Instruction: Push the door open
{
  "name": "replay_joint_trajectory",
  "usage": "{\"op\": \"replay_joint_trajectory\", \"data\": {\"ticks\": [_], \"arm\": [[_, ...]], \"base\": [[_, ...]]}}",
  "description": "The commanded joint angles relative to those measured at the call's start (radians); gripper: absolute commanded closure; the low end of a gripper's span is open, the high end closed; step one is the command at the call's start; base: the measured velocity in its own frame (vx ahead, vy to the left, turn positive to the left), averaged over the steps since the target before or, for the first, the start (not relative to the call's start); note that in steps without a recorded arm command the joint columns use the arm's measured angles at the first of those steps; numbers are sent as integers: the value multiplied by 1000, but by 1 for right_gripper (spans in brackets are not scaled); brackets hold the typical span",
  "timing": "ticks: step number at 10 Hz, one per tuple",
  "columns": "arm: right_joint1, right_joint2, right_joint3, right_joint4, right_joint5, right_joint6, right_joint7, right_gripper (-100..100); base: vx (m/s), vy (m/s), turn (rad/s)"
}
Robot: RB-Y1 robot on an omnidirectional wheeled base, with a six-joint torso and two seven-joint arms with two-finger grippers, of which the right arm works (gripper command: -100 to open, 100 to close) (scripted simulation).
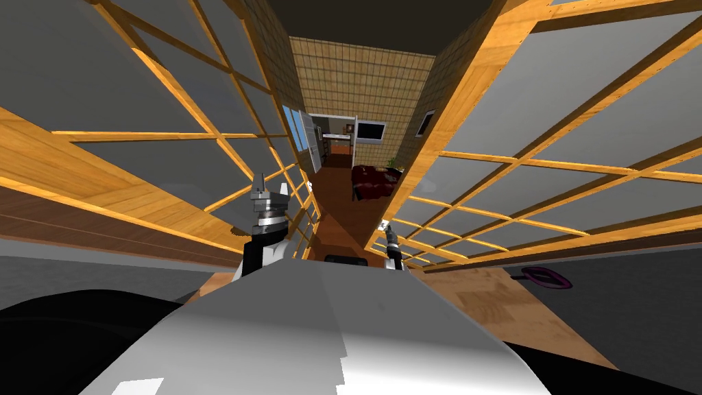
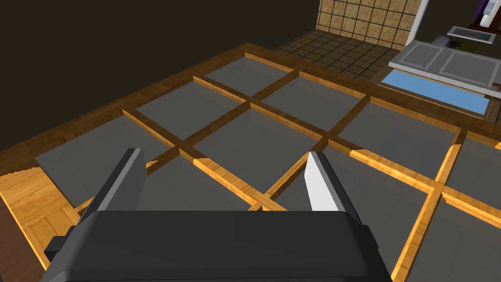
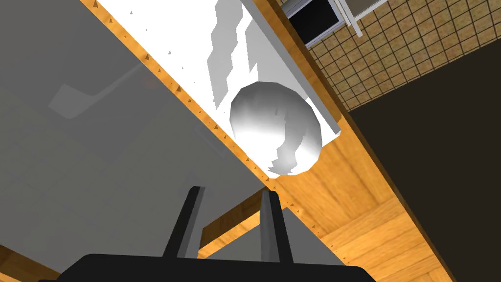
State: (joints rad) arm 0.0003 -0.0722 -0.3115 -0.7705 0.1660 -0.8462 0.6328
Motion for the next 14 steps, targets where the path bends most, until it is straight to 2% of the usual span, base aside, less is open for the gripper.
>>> {"op": "replay_joint_trajectory", "data": {"ticks": [1, 2, 6, 7, 9, 10, 11, 12, 14], "arm": [[14, -1, -5, -11, 23, -2, 50, -100], [14, -1, -5, -11, 23, -2, 57, -100], [48, -4, -15, -36, 74, -7, 172, -100], [48, -4, -15, -36, 74, -7, 175, -100], [73, -5, -23, -55, 110, -11, 241, -100], [73, -5, -23, -55, 110, -11, 257, -100], [85, -5, -27, -64, 128, -13, 292, -100], [85, -5, -27, -64, 128, -13, 298, -100], [108, -4, -34, -82, 162, -17, 365, -100]], "base": [[-22, 88, -88], [-20, 53, -35], [-16, 51, -58], [-10, 36, -36], [-15, 56, -90], [-13, 65, -35], [-17, 64, -45], [-14, 45, -41], [-21, 55, -74]]}}
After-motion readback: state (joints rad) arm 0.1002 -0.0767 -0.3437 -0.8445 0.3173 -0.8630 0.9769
